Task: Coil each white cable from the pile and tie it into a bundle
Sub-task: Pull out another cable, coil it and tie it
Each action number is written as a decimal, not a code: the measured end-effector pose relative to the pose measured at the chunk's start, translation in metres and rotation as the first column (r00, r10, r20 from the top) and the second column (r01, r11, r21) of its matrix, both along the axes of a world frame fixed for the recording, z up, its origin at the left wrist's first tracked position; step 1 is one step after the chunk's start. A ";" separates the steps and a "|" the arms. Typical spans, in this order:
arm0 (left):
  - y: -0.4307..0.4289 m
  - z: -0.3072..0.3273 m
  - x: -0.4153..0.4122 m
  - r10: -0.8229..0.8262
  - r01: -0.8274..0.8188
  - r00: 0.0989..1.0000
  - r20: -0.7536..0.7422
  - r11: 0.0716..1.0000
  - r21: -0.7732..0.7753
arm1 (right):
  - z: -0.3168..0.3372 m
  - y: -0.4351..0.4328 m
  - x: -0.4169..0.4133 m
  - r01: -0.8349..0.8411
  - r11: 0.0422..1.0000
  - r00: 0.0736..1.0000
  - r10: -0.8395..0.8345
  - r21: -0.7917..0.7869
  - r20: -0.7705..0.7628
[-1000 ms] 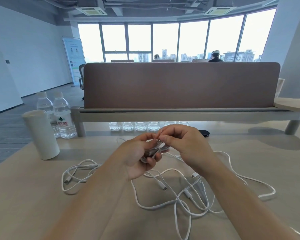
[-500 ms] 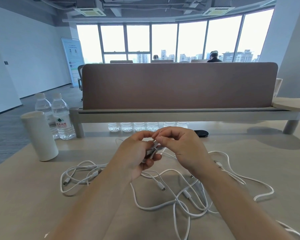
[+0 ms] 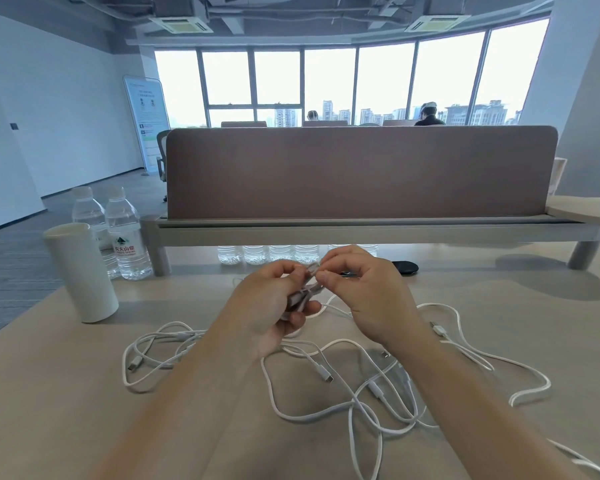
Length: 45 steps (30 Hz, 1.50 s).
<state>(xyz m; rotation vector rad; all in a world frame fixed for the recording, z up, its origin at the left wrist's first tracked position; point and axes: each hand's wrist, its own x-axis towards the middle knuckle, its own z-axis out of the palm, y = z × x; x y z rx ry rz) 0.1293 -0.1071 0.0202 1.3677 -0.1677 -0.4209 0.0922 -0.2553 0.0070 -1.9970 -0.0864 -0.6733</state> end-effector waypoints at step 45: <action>0.007 0.002 0.008 0.017 -0.023 0.996 0.092 0.997 0.068 | 0.001 0.010 -0.008 0.076 0.957 0.989 -0.107 -0.281 -0.098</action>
